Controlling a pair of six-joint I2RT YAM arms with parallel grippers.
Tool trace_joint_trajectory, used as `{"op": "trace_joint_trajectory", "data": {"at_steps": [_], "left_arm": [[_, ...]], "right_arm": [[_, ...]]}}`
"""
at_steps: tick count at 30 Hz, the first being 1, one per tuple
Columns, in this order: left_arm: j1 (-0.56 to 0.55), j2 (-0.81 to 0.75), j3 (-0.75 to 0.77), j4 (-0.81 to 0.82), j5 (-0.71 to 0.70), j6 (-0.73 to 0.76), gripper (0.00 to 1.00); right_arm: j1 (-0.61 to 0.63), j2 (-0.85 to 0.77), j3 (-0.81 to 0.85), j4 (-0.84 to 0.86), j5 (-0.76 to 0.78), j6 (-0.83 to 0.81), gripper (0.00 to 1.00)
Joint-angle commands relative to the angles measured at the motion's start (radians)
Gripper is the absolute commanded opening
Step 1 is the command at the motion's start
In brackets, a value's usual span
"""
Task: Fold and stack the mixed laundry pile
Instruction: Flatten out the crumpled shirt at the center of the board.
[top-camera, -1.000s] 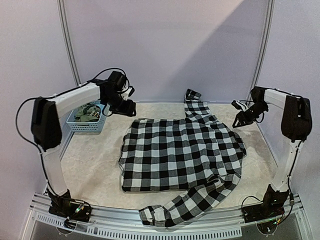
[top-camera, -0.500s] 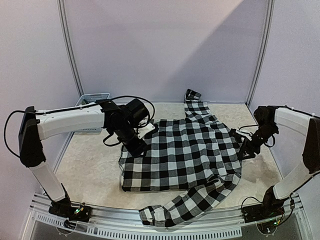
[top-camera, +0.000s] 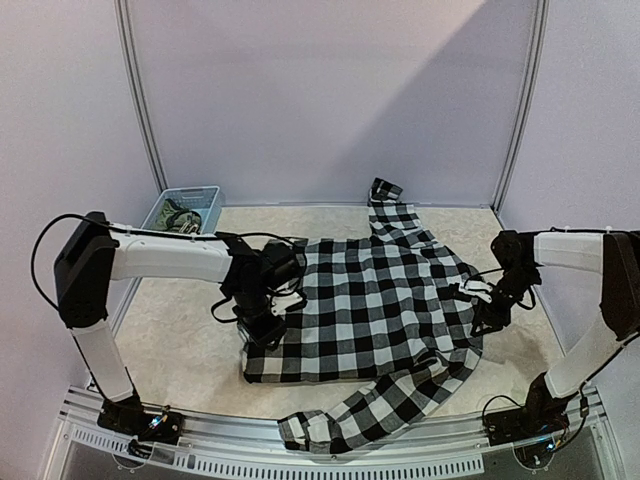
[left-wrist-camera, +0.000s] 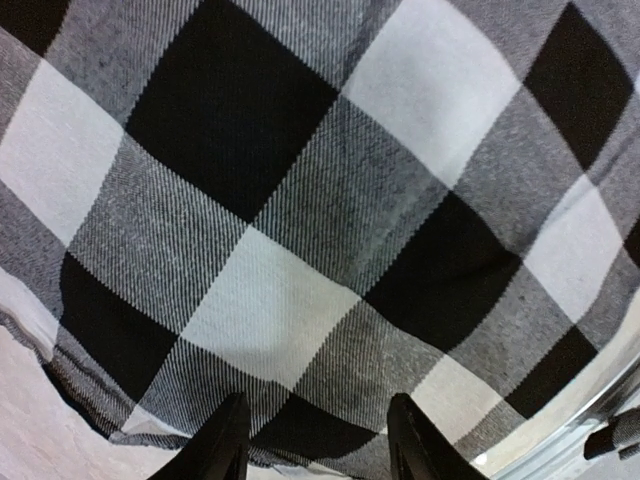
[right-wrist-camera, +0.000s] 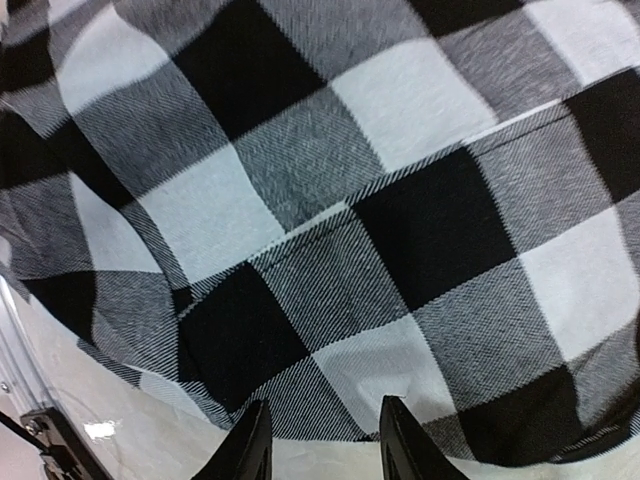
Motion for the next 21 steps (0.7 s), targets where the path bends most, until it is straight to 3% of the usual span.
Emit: {"op": "trace_joint_trajectory", "data": {"at_steps": [1,5,12,17,21], "left_arm": [[0.008,0.067,0.005,0.009,-0.069,-0.016,0.48],[0.060,0.121,0.024,-0.005,-0.117,-0.022,0.47],[0.158,0.165,0.069,0.017,-0.163,-0.013,0.47],[0.164,0.155,0.119,-0.011,-0.197,0.006,0.49],[0.135,0.065,0.178,-0.053,-0.201,0.000,0.55]], "right_arm": [[0.018,0.041,-0.033,0.080,0.110,-0.017,0.37],[0.018,0.082,-0.042,0.147,0.211,-0.011,0.37],[0.026,0.114,-0.013,0.133,0.209,0.035,0.39],[0.031,0.103,0.016,0.130,0.212,0.075,0.41],[0.035,0.014,0.052,0.033,0.137,0.106,0.45]]}}
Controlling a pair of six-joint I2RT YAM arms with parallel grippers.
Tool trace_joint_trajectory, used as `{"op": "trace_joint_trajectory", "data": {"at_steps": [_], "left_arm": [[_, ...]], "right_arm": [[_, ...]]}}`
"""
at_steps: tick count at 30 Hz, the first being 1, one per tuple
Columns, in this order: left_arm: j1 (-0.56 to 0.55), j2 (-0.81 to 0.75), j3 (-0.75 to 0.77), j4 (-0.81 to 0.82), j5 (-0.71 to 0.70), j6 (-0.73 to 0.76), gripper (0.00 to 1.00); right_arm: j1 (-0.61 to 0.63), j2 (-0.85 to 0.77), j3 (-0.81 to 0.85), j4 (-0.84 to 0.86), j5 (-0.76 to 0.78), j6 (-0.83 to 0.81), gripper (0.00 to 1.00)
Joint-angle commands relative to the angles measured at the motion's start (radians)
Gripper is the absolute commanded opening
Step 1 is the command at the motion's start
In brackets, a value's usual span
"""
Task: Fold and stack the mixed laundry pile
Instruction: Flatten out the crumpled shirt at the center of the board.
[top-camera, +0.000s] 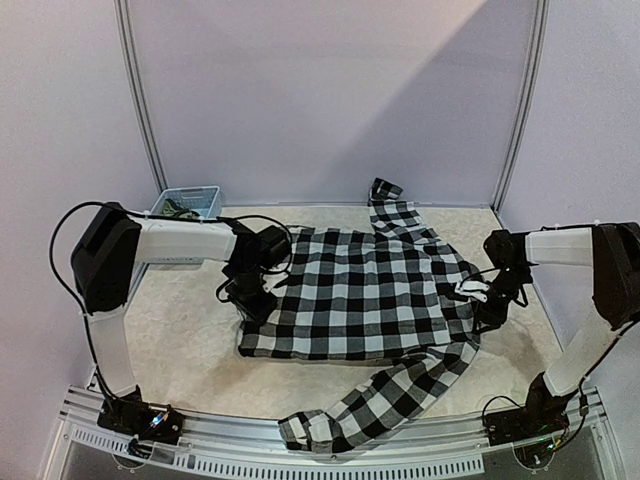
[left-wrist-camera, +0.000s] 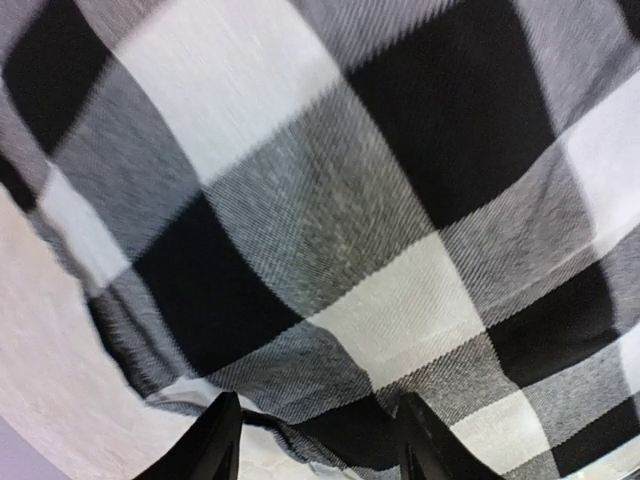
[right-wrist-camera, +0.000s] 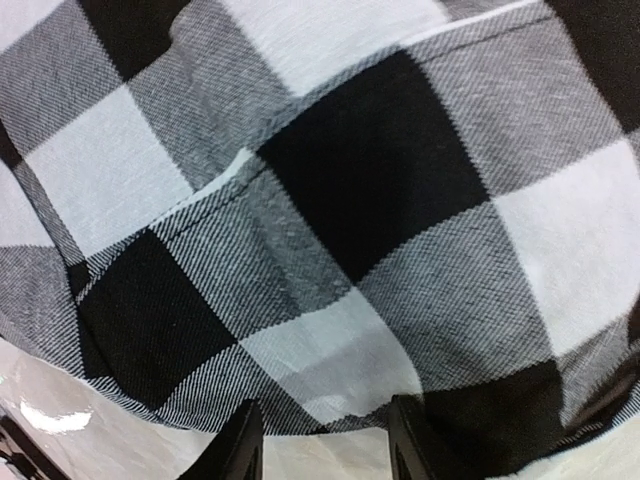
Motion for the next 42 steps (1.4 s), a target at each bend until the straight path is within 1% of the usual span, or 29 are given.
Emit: {"op": "trace_joint_trajectory", "data": {"at_steps": [1,4,8,11,14,17,20,22,24,27,31,33,36,38,40,42], "left_arm": [[-0.036,-0.120,0.071,-0.037,-0.031,0.010,0.56],[-0.077,-0.228,0.061,-0.032,-0.038,0.029,0.59],[-0.112,-0.322,0.001,-0.054,0.067,0.069,0.59],[-0.145,-0.342,-0.056,-0.103,0.098,0.135,0.59],[-0.179,-0.357,-0.106,-0.116,0.119,0.154,0.56],[-0.197,-0.392,-0.142,-0.069,0.230,0.142,0.55],[-0.198,-0.391,-0.166,-0.051,0.226,0.135,0.54],[-0.198,-0.380,-0.179,-0.051,0.210,0.139,0.54],[-0.198,-0.373,-0.194,-0.046,0.215,0.143,0.54],[-0.198,-0.371,-0.209,-0.038,0.239,0.145,0.52],[-0.220,-0.404,-0.186,0.003,0.274,0.116,0.48],[-0.287,-0.457,-0.167,0.037,0.289,0.107,0.48],[-0.424,-0.510,-0.127,0.037,0.292,0.106,0.57],[-0.509,-0.507,-0.115,0.012,0.324,0.087,0.60],[-0.605,-0.486,-0.116,-0.014,0.312,0.079,0.63],[-0.709,-0.451,-0.128,-0.019,0.265,0.084,0.64]], "right_arm": [[0.005,-0.101,0.048,-0.088,-0.052,0.049,0.47],[0.011,-0.232,0.057,-0.177,-0.102,0.040,0.51],[0.018,-0.355,0.031,-0.281,-0.174,-0.011,0.53],[0.052,-0.422,-0.022,-0.306,-0.191,-0.050,0.51],[0.132,-0.479,-0.079,-0.300,-0.172,-0.057,0.49],[0.217,-0.528,-0.139,-0.286,-0.129,-0.068,0.44],[0.290,-0.578,-0.204,-0.251,-0.050,-0.099,0.41],[0.336,-0.607,-0.260,-0.212,0.015,-0.123,0.42],[0.356,-0.625,-0.290,-0.161,0.062,-0.159,0.44],[0.373,-0.613,-0.290,-0.129,0.060,-0.189,0.44],[0.425,-0.570,-0.288,-0.083,0.045,-0.186,0.44],[0.438,-0.551,-0.287,-0.066,0.034,-0.176,0.44],[0.439,-0.531,-0.282,-0.062,0.023,-0.165,0.44],[0.439,-0.527,-0.282,-0.064,0.020,-0.158,0.44],[0.439,-0.531,-0.281,-0.066,0.018,-0.145,0.44],[0.439,-0.536,-0.279,-0.065,0.014,-0.133,0.45]]}}
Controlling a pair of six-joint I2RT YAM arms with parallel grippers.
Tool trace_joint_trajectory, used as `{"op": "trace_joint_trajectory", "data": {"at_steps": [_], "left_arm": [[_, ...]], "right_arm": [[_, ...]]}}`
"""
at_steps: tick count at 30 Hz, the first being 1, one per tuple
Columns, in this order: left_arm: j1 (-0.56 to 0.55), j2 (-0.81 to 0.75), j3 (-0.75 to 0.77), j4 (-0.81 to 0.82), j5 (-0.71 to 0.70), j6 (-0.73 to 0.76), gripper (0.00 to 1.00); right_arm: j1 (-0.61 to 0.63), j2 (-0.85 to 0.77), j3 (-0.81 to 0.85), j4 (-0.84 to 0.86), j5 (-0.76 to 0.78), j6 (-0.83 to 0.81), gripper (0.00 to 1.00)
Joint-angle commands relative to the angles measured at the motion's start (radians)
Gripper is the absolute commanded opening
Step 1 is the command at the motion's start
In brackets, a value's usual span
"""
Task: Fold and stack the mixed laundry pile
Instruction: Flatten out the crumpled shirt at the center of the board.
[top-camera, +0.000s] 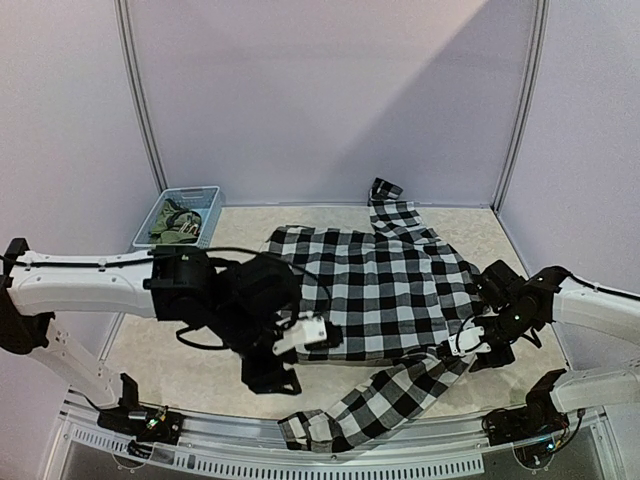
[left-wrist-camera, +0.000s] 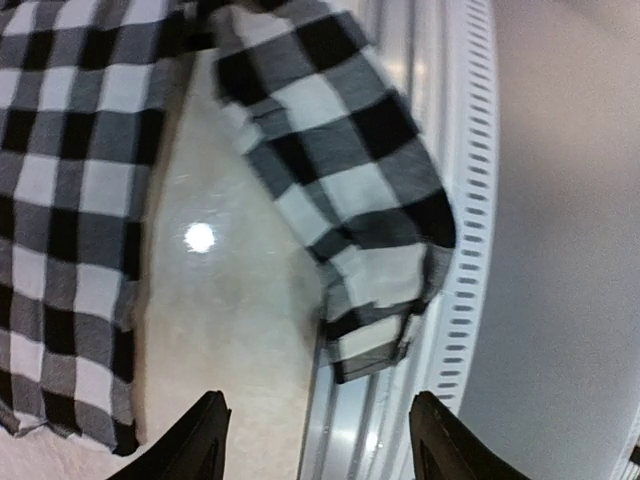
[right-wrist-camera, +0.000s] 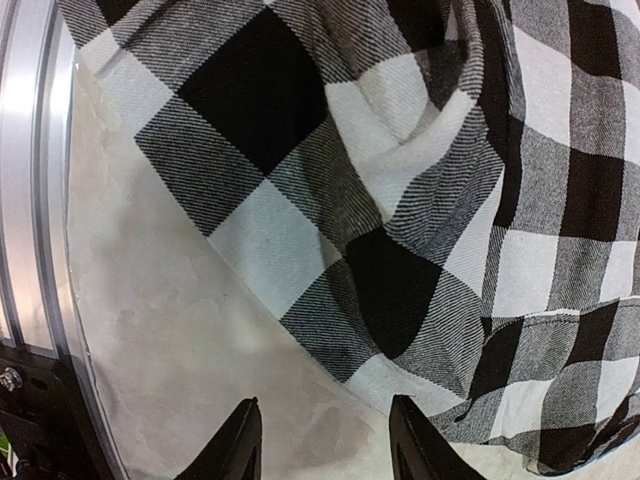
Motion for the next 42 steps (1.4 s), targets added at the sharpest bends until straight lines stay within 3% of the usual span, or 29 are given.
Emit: {"op": "trace_joint_trajectory", "data": {"at_steps": [1,13,18,28,34,42], "left_arm": [[-0.186,0.069,-0.022,-0.021,-0.044,-0.003,0.64],[-0.396,0.402,0.016,0.126,-0.535,0.007,0.61],[-0.432,0.440,-0.004,0.180,-0.515,-0.004,0.61],[-0.503,0.232,-0.075,0.148,-0.520,-0.022,0.64],[-0.531,0.381,-0.038,0.120,-0.454,0.001,0.55],[-0.493,0.450,-0.020,0.145,-0.579,-0.065,0.60]], "right_arm": [[0.007,-0.004,0.009,0.018,-0.018,0.038,0.44],[0.007,-0.058,0.022,-0.025,-0.061,0.107,0.44],[0.008,-0.081,0.036,-0.049,-0.062,0.116,0.44],[0.007,-0.090,0.051,-0.038,-0.065,0.145,0.45],[0.008,-0.088,0.067,-0.029,-0.071,0.156,0.44],[0.007,-0.104,0.079,-0.053,-0.072,0.169,0.44]]}}
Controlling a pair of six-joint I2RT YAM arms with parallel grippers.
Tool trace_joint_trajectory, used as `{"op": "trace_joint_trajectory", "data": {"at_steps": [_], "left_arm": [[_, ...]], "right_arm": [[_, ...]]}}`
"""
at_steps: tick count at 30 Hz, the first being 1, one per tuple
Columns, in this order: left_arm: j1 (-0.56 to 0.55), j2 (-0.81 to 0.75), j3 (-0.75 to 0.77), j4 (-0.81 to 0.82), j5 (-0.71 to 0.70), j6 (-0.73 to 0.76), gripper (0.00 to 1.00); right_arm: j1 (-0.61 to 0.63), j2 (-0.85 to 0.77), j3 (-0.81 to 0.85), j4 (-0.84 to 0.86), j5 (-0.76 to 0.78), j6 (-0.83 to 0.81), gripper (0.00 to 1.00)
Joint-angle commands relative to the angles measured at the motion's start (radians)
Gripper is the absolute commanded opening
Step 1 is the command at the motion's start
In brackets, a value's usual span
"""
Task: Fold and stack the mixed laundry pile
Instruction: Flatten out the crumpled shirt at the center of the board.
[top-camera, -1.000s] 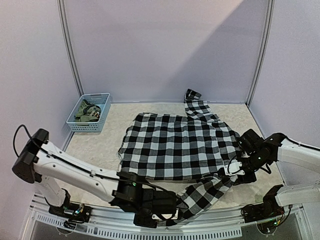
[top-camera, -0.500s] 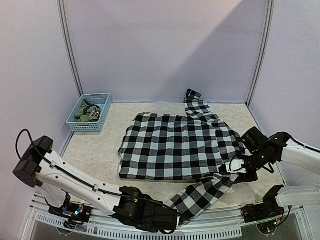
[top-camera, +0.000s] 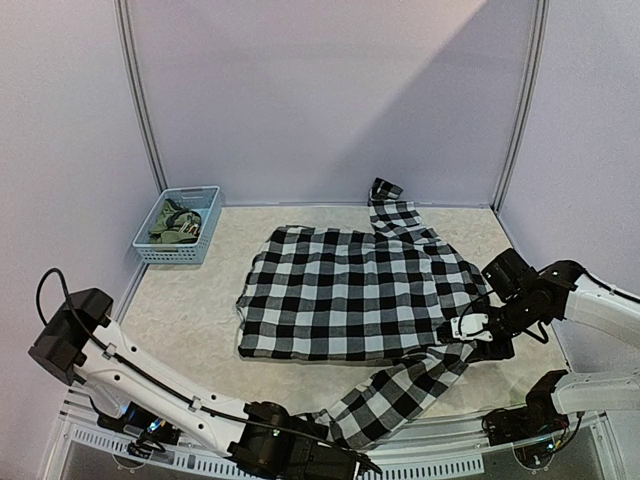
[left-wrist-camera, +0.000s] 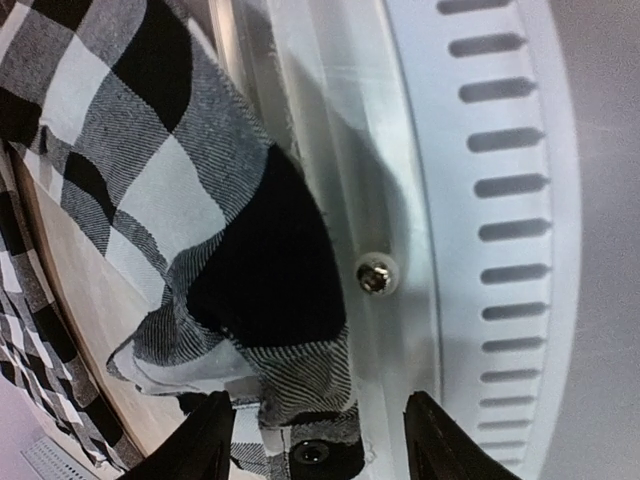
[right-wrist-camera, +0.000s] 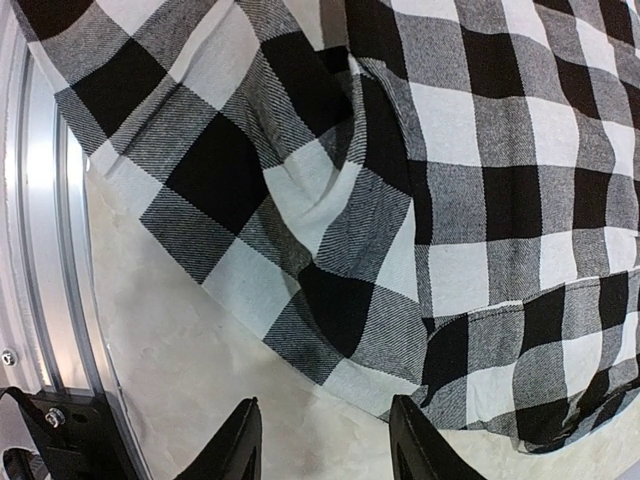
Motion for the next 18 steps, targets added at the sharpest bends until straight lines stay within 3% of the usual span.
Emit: {"op": "trace_joint_trajectory", "data": {"at_steps": [1,4,7,14,18], "left_arm": [[0.018,0.048,0.001,0.009,-0.044,-0.045,0.59],[0.023,0.046,-0.009,0.036,-0.035,-0.043,0.54],[0.029,0.044,-0.008,0.038,-0.031,-0.036,0.43],[0.068,-0.091,0.004,0.055,-0.073,0.027,0.03],[0.182,-0.178,0.056,0.044,-0.093,0.053,0.00]], "right_arm": [[0.007,-0.025,0.017,-0.018,-0.014,0.017,0.44],[0.007,-0.021,0.019,-0.013,-0.018,0.022,0.44],[0.007,-0.013,0.027,-0.009,-0.029,0.036,0.44],[0.006,-0.011,0.043,-0.014,-0.039,0.066,0.43],[-0.001,-0.008,0.059,-0.035,-0.042,0.061,0.42]]}}
